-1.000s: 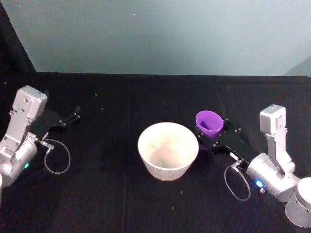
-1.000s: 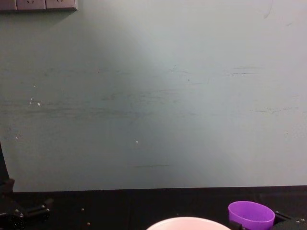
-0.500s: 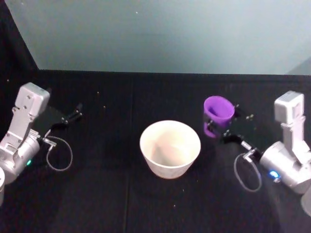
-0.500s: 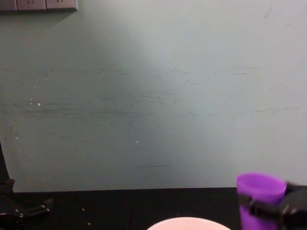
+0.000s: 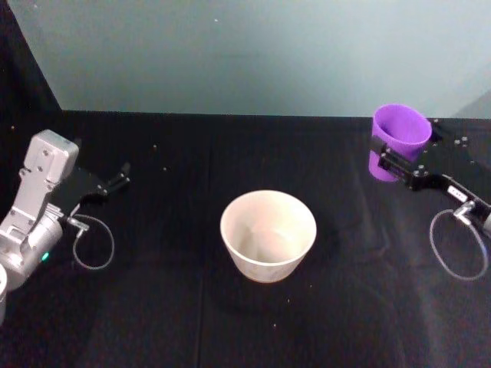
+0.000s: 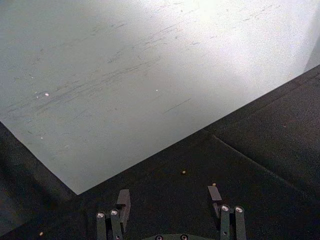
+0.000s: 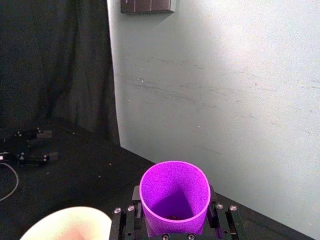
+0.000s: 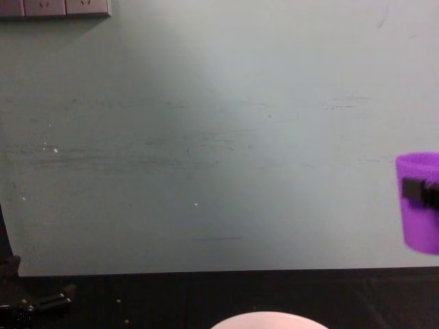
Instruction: Pick up the cup and pour the mung beans from the cup into the bowl.
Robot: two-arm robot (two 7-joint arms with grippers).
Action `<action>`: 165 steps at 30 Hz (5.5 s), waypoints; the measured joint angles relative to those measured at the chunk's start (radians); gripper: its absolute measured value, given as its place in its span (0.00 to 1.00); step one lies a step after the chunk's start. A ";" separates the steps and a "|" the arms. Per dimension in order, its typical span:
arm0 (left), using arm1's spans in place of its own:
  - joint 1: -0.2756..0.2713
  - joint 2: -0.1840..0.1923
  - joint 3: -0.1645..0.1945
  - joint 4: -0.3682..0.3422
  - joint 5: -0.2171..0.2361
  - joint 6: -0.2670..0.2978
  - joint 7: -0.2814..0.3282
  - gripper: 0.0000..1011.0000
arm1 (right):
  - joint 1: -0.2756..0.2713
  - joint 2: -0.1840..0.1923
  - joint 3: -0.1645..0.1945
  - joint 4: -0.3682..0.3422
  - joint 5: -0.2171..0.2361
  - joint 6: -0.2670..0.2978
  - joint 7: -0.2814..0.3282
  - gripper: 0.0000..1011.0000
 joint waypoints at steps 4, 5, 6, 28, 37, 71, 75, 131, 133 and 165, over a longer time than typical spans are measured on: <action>0.000 0.000 0.000 0.000 0.000 0.000 0.000 1.00 | -0.009 0.028 0.026 -0.047 0.026 0.052 0.005 0.72; 0.000 0.000 0.000 0.000 0.000 0.000 0.000 1.00 | -0.009 0.036 0.031 -0.061 0.037 0.073 0.005 0.72; 0.000 0.000 0.000 0.000 0.000 0.000 0.000 1.00 | -0.009 0.039 0.033 -0.067 0.042 0.084 0.004 0.72; 0.000 0.000 0.000 0.000 0.000 0.000 0.000 1.00 | -0.010 0.045 0.034 -0.077 0.049 0.100 0.002 0.72; 0.000 0.000 0.000 0.000 0.000 0.000 0.000 1.00 | -0.009 0.044 0.034 -0.076 0.048 0.098 0.002 0.72; 0.000 0.000 0.000 0.000 0.000 0.000 0.000 1.00 | -0.009 0.043 0.034 -0.074 0.047 0.096 0.003 0.72; 0.000 0.000 0.000 0.000 0.000 0.000 0.000 1.00 | -0.009 0.043 0.034 -0.074 0.047 0.096 0.003 0.72; 0.000 0.000 0.000 0.000 0.000 0.000 0.000 1.00 | -0.009 0.043 0.034 -0.074 0.047 0.096 0.003 0.72; 0.000 0.000 0.000 0.000 0.000 0.000 0.000 1.00 | -0.009 0.043 0.034 -0.074 0.047 0.096 0.003 0.72; 0.000 0.000 0.000 0.000 0.000 0.000 0.000 1.00 | -0.009 0.043 0.034 -0.074 0.047 0.096 0.003 0.72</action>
